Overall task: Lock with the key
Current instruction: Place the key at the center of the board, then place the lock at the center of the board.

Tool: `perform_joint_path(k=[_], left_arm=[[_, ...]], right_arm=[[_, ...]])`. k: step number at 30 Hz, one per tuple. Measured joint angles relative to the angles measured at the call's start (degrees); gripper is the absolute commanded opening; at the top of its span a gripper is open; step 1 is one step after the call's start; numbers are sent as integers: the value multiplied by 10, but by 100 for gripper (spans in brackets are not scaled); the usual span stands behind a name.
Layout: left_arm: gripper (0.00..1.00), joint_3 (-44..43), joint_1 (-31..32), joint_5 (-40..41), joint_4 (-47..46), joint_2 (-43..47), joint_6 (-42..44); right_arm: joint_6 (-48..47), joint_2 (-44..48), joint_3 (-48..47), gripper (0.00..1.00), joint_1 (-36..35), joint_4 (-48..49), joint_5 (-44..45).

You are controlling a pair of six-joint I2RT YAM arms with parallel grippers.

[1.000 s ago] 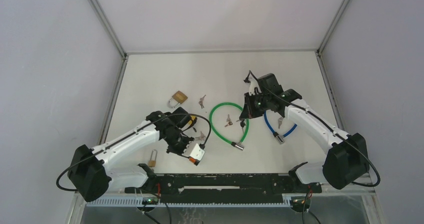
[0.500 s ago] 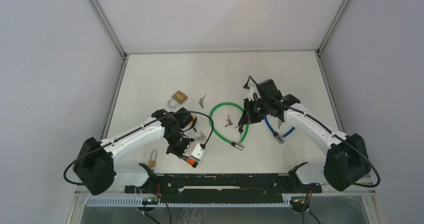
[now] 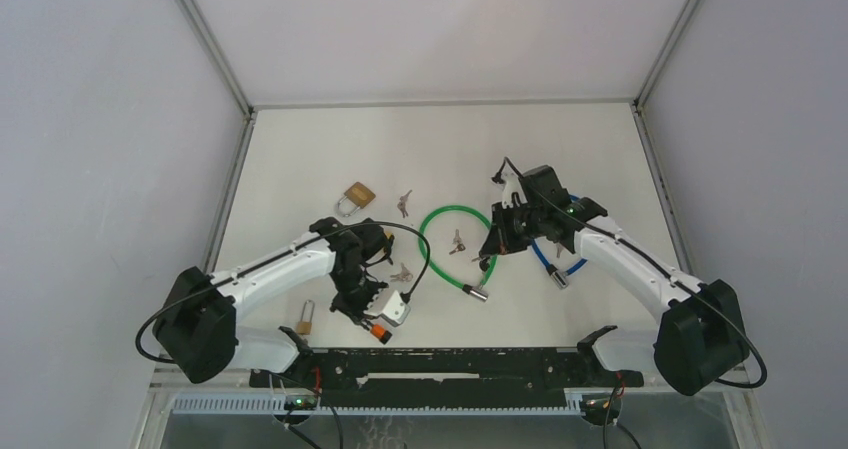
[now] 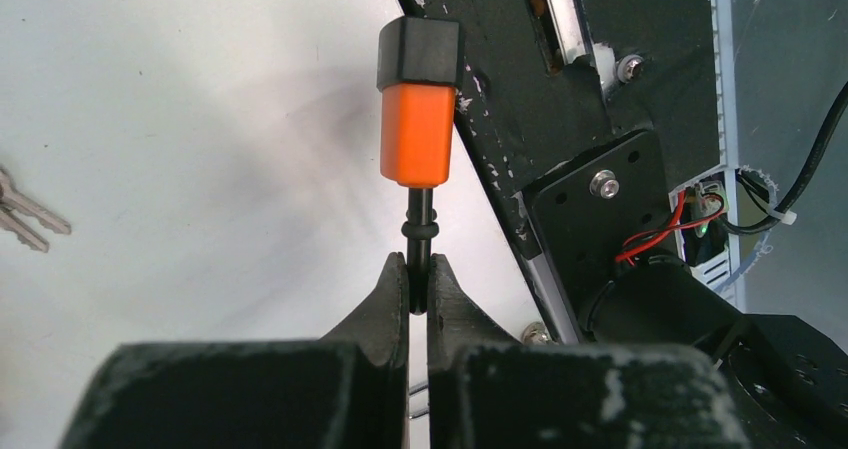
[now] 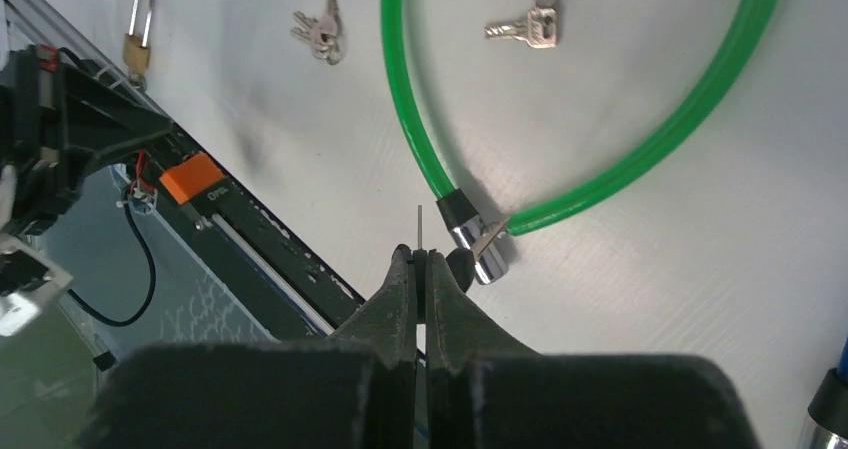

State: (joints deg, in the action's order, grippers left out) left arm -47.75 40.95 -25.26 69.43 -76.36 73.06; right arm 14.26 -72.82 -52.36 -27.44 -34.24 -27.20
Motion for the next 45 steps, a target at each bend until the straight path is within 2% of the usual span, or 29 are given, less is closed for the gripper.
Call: perform_joint_path(k=[18,19,21,23,25,26,29,32,36,38,40,45], left_arm=[[0,0,0,-4,-2,28,0],[0,0,0,-4,-2,30,0],[0,0,0,-4,-3,33,0],[0,0,0,-4,-3,34,0],[0,0,0,-4,-3,34,0],[0,0,0,-4,-3,34,0],[0,0,0,-4,-3,34,0],[0,0,0,-4,-4,34,0],[0,0,0,-4,-16,37,-3],[0,0,-3,-6,-31,43,-12],[0,0,-5,-10,-49,48,-25],[0,-5,-8,-45,-90,49,-90]], right_arm=[[16,-47,74,1,62,16,-11],[16,-52,76,7,66,16,-9],[15,-62,81,30,72,16,-2],[12,-69,84,47,76,14,3],[11,-67,84,86,78,11,9],[13,-63,84,97,78,10,12],[6,-26,84,99,74,13,25],[-2,52,85,99,36,42,32],[-13,166,133,99,-62,171,-5],[-10,208,176,98,-87,233,-21],[-3,234,223,96,-90,290,-27],[9,227,282,95,-119,369,-37]])
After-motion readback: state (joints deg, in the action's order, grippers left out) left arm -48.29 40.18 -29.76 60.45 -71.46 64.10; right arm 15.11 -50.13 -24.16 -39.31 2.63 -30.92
